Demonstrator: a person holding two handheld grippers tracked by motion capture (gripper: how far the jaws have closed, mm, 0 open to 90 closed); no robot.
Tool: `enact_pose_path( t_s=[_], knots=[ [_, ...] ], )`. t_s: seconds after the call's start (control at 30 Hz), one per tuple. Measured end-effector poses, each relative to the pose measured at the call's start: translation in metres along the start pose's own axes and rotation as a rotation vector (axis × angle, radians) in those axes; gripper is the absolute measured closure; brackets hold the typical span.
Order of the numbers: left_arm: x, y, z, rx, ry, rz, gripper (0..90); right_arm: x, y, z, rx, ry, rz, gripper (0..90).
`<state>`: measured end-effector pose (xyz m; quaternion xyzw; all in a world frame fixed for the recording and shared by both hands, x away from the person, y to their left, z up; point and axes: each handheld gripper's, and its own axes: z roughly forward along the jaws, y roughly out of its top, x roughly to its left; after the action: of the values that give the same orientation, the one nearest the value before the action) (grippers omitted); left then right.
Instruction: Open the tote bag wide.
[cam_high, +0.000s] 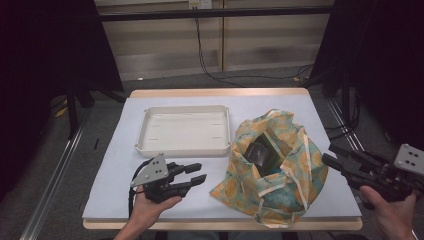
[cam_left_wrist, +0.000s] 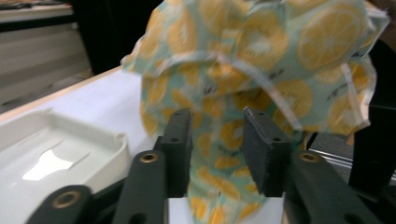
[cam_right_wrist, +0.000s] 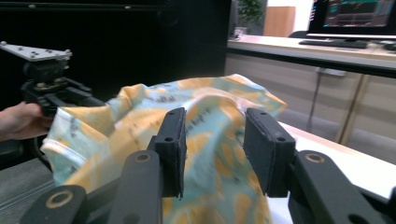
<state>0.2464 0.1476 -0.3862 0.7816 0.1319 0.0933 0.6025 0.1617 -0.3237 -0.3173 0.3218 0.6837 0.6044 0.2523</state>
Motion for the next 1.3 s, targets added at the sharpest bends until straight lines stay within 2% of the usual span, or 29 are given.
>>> enact_pose_path(
  t_s=[0.03,0.13,0.2,0.23,0.27,0.33,0.43,0.53,0.57,0.63,0.73,0.8,0.87,0.93,0.97,1.03,1.07,1.13,1.17,1.23,1.3],
  knots=[
    [0.001,0.008,0.009,-0.002,-0.021,-0.002,64.0,0.001,0.004,0.005,0.000,0.018,0.000,57.2],
    [0.001,0.016,0.016,-0.011,-0.034,0.004,63.9,0.002,0.008,0.010,0.000,0.030,-0.005,54.8],
    [0.003,0.023,0.022,-0.027,-0.041,0.003,63.9,0.005,0.014,0.019,0.018,0.063,0.000,49.2],
    [0.003,0.030,0.030,-0.040,-0.060,0.002,63.8,0.006,0.016,0.023,0.029,0.061,-0.009,46.5],
    [0.003,0.030,0.030,-0.040,-0.060,0.002,63.1,0.006,0.016,0.023,0.029,0.061,-0.009,46.5],
    [0.004,0.037,0.037,-0.038,-0.074,0.011,61.6,0.007,0.016,0.036,0.051,0.078,-0.006,43.5],
    [0.003,0.047,0.046,-0.054,-0.091,0.003,59.8,0.007,0.016,0.042,0.061,0.078,-0.015,41.2],
    [0.002,0.058,0.051,-0.074,-0.087,0.024,56.1,0.006,0.016,0.049,0.082,0.079,-0.006,36.2],
    [0.002,0.061,0.053,-0.086,-0.085,0.008,54.1,0.006,0.013,0.053,0.106,0.089,-0.002,34.4],
    [0.003,0.065,0.057,-0.102,-0.096,-0.011,53.6,0.007,0.012,0.055,0.119,0.091,-0.004,33.6],
    [0.005,0.066,0.069,-0.075,-0.062,-0.010,51.1,0.008,0.008,0.059,0.142,0.085,-0.014,32.4],
    [0.007,0.064,0.074,-0.067,-0.075,-0.046,49.7,0.008,0.004,0.062,0.163,0.083,-0.014,32.6],
    [0.010,0.061,0.077,-0.050,-0.068,-0.053,49.5,0.009,0.003,0.063,0.179,0.076,-0.018,33.0],
    [0.011,0.057,0.078,-0.031,-0.059,-0.059,50.3,0.009,-0.002,0.066,0.216,0.064,-0.026,37.9],
    [0.012,0.055,0.079,-0.030,-0.066,-0.073,50.3,0.009,-0.002,0.066,0.216,0.064,-0.026,37.9],
    [0.013,0.050,0.078,-0.013,-0.062,-0.085,53.8,0.009,-0.005,0.068,0.229,0.071,-0.036,45.9],
    [0.014,0.048,0.076,-0.007,-0.074,-0.090,55.6,0.010,-0.006,0.069,0.238,0.073,-0.038,52.0],
    [0.015,0.044,0.074,0.012,-0.076,-0.095,64.5,0.009,-0.007,0.071,0.241,0.088,-0.039,67.7],
    [0.016,0.042,0.074,0.020,-0.086,-0.099,67.6,0.009,-0.007,0.071,0.237,0.092,-0.036,72.7],
    [0.017,0.038,0.074,0.040,-0.104,-0.098,79.3,0.008,-0.005,0.070,0.226,0.099,-0.031,85.3],
    [0.016,0.034,0.073,0.051,-0.114,-0.101,84.7,0.008,-0.003,0.068,0.209,0.104,-0.033,89.8]
  ],
)
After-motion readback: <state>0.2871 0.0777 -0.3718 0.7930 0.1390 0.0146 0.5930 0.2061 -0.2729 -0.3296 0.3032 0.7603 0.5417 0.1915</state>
